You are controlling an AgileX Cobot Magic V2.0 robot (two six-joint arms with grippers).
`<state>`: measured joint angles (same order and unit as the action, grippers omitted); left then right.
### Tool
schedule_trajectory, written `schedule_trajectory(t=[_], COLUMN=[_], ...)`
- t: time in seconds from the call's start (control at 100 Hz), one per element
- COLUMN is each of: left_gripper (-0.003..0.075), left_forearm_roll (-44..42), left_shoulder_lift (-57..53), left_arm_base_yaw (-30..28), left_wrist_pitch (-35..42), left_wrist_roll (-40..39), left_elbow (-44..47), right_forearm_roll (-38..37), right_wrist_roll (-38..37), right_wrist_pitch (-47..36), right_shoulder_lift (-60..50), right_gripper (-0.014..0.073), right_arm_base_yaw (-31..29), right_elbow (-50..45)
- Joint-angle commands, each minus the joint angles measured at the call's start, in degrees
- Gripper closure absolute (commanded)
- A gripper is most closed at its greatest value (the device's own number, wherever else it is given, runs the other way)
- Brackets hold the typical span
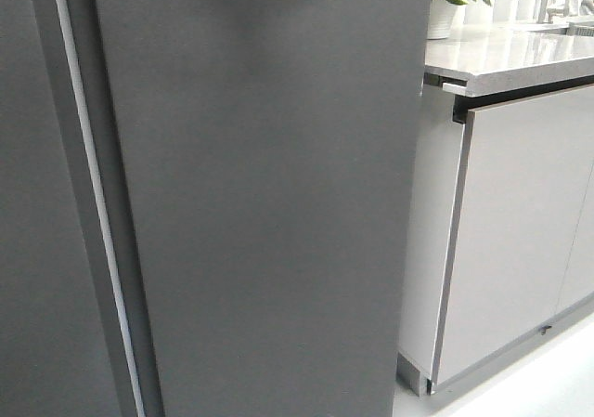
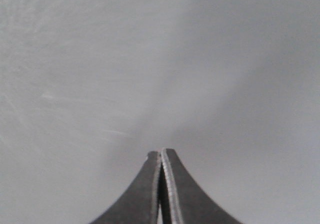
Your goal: Close fridge door
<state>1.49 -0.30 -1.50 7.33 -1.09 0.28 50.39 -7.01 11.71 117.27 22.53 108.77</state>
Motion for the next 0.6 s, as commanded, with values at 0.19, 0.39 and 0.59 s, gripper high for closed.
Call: schedule_trajectory(t=[0.19, 0.39, 0.59], left_gripper=[0.0740, 0.0740, 0.0740], left_forearm_roll=[0.23, 0.23, 0.23], left_shoulder_lift=[-0.61, -0.61, -0.61], left_arm_base_yaw=[0.33, 0.33, 0.33], left_wrist_pitch=[4.12, 4.12, 4.12], left_wrist_roll=[-0.25, -0.25, -0.25], left_elbow=[2.01, 2.01, 2.01], right_forearm_roll=[-12.29, -20.24, -28.81], right_wrist_roll=[0.09, 0.09, 0.09], right_wrist_pitch=[-6.56, -7.97, -9.73], right_shoulder_lift=[-23.51, -39.11, -52.88], right_gripper=[0.0639, 0.0639, 0.0639], right_arm_base_yaw=[-7.29, -12.02, -16.11], right_elbow=[-22.04, -37.97, -51.52])
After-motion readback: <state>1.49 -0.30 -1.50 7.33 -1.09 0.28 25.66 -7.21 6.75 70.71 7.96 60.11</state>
